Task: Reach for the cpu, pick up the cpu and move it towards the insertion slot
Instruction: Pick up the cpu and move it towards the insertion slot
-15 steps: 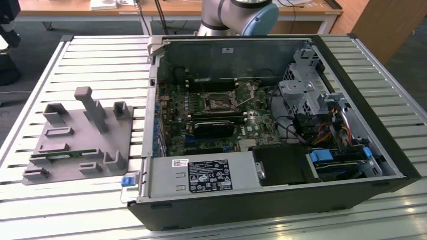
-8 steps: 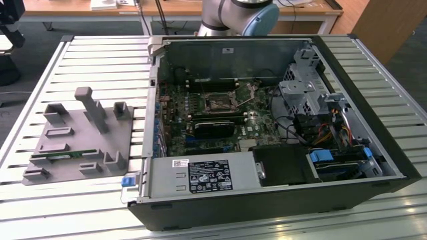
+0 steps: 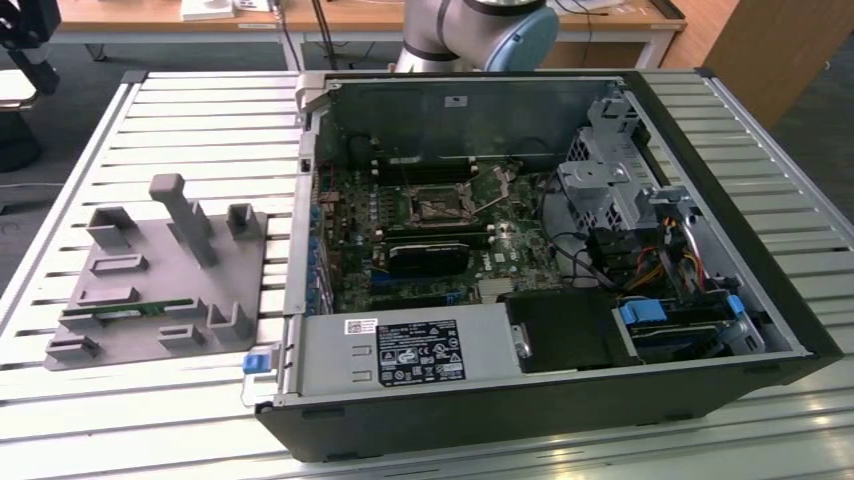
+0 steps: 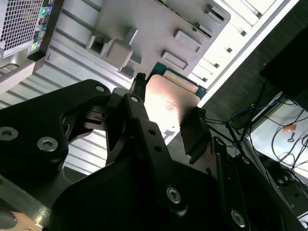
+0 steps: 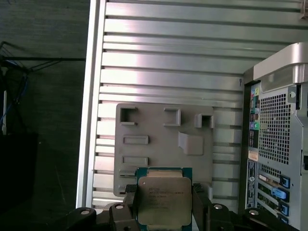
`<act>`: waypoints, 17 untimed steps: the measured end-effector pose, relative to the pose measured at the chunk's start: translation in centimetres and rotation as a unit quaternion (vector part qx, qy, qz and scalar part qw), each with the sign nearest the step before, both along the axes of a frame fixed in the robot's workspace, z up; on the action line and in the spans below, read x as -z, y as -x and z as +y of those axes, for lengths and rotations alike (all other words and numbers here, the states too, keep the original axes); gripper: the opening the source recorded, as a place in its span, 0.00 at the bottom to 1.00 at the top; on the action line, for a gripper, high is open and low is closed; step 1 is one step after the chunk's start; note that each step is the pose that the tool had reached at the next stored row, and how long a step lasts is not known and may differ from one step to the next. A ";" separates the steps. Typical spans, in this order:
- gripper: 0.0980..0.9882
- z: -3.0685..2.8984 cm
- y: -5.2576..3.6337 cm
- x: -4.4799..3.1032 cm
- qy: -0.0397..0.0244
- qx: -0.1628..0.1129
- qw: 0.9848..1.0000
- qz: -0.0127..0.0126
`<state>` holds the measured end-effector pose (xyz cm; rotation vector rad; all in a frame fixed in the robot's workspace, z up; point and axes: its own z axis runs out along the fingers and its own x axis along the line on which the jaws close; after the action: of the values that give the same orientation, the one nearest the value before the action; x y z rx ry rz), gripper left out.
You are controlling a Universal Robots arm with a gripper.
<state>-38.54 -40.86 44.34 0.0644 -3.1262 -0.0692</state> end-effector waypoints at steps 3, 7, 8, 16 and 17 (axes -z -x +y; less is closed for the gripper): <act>0.49 0.00 -0.38 0.00 0.000 0.000 1.000 0.000; 0.49 0.00 -1.13 0.00 0.000 0.000 1.000 0.000; 0.49 0.00 -1.34 0.00 0.000 0.000 1.000 0.000; 0.49 0.01 -3.25 0.12 0.000 0.000 1.000 0.000; 0.49 0.01 -3.42 0.23 0.000 0.000 1.000 0.000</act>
<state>-35.12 -40.85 44.12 0.0644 -3.1262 -0.0691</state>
